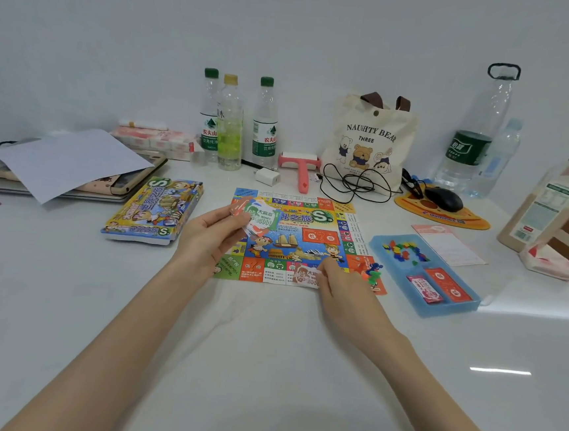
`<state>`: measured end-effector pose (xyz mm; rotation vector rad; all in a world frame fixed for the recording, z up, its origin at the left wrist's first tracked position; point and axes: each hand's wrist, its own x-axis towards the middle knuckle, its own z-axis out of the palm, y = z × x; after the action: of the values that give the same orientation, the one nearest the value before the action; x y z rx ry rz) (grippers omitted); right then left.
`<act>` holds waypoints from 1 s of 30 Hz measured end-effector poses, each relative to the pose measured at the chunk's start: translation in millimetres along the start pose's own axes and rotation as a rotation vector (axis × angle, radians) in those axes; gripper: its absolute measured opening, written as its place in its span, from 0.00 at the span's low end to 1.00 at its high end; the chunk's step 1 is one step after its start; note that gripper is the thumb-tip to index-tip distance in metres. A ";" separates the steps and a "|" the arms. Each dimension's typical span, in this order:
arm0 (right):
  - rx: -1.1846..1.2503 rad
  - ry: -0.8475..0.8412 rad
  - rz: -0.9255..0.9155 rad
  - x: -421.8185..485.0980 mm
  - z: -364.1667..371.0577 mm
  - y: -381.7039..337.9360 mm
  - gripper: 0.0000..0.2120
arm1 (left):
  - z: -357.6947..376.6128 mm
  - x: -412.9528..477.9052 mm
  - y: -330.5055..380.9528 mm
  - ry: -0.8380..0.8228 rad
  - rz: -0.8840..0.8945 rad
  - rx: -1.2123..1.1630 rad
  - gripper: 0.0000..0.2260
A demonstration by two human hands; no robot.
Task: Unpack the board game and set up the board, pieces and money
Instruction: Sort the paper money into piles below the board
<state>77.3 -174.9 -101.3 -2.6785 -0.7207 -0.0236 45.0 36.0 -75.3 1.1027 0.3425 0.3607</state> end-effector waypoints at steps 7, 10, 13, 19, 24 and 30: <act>0.012 0.014 0.010 9.0 -0.8 2.3 0.07 | -4.3 -0.8 0.2 0.004 0.004 -0.006 0.11; 0.050 0.031 0.015 10.8 -1.8 4.6 0.07 | -7.9 -0.9 -0.5 0.006 0.015 0.004 0.12; 0.057 0.051 0.019 12.8 -1.4 6.5 0.08 | -11.8 -0.2 -0.3 0.011 0.033 0.008 0.13; 0.203 0.166 0.020 12.3 -6.1 3.1 0.07 | -16.9 5.7 4.7 0.006 0.059 0.014 0.15; 0.713 0.160 0.096 14.6 -26.0 -10.6 0.03 | -23.2 13.4 10.2 0.058 0.095 0.000 0.16; 0.727 -0.141 0.082 29.8 -16.0 -36.0 0.02 | -31.3 17.3 15.4 0.151 0.157 -0.069 0.19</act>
<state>86.9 -137.2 -70.8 -2.0165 -0.5236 0.3774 44.9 75.0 -75.7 1.0398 0.3749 0.5935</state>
